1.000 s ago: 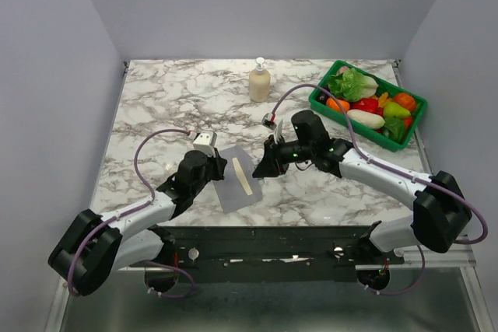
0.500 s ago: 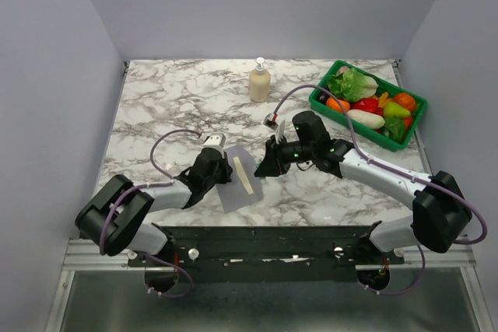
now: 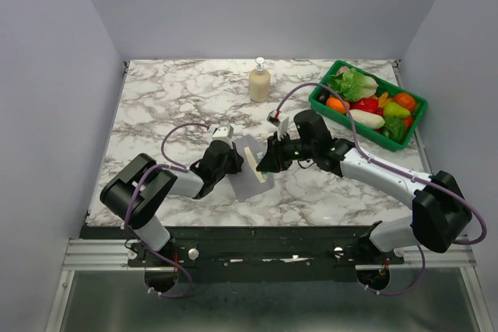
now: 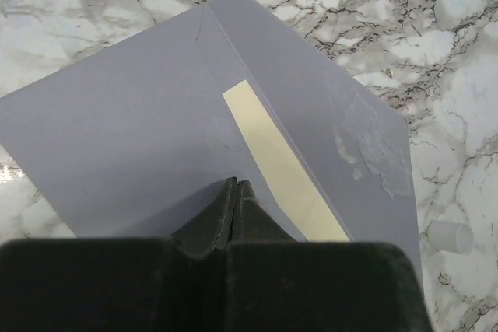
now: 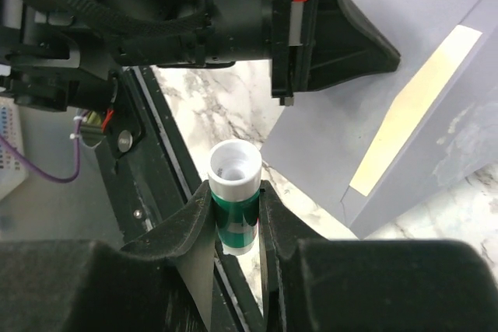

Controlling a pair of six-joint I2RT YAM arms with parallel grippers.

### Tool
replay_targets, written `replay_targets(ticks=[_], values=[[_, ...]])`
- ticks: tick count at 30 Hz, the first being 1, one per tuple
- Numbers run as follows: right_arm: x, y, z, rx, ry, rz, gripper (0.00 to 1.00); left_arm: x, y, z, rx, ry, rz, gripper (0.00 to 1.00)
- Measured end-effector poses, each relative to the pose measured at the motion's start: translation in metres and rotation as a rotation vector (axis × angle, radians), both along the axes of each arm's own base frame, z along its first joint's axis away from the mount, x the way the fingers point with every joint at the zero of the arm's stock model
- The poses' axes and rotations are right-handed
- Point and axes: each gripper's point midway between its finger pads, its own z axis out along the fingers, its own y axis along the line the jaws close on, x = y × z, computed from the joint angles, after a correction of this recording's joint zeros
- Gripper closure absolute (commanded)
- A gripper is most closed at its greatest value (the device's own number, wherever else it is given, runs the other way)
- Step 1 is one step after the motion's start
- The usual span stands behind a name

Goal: Place the letter into the envelope and seal it

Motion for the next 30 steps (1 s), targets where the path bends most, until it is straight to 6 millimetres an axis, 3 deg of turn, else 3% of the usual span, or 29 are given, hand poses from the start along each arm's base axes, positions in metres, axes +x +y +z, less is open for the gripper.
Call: replay_targets(ticks=[4, 7, 9, 14, 16, 19, 22, 25, 26, 30], values=[[0.012, -0.004, -0.003, -0.027, -0.031, -0.062, 0.99, -0.003, -0.001, 0.003, 0.009, -0.001, -0.024, 0.89], [0.028, -0.006, -0.001, -0.038, -0.083, -0.133, 0.99, -0.005, -0.001, 0.018, 0.019, -0.025, -0.049, 0.75], [0.039, -0.009, 0.006, -0.022, -0.134, -0.187, 0.99, -0.001, -0.004, 0.041, 0.011, -0.072, -0.06, 0.67], [0.06, -0.009, 0.036, 0.087, -0.302, -0.266, 0.99, 0.012, -0.01, 0.121, -0.063, -0.259, -0.072, 0.66], [0.07, -0.006, 0.039, 0.109, -0.36, -0.272, 0.99, 0.01, -0.009, 0.135, -0.09, -0.307, -0.071, 0.66], [0.081, 0.0, 0.033, 0.115, -0.401, -0.273, 0.99, 0.003, -0.003, 0.122, -0.09, -0.327, -0.073, 0.62], [0.084, 0.002, 0.025, 0.142, -0.436, -0.277, 0.99, -0.015, 0.012, 0.071, -0.027, -0.282, -0.087, 0.5], [0.088, 0.005, 0.016, 0.156, -0.444, -0.28, 0.99, -0.036, 0.029, 0.035, 0.017, -0.274, -0.101, 0.29], [0.089, 0.007, 0.014, 0.16, -0.442, -0.282, 0.99, -0.042, 0.036, 0.027, 0.028, -0.287, -0.106, 0.23], [0.092, 0.01, 0.015, 0.179, -0.445, -0.286, 0.99, -0.052, 0.048, 0.013, 0.07, -0.324, -0.11, 0.18]])
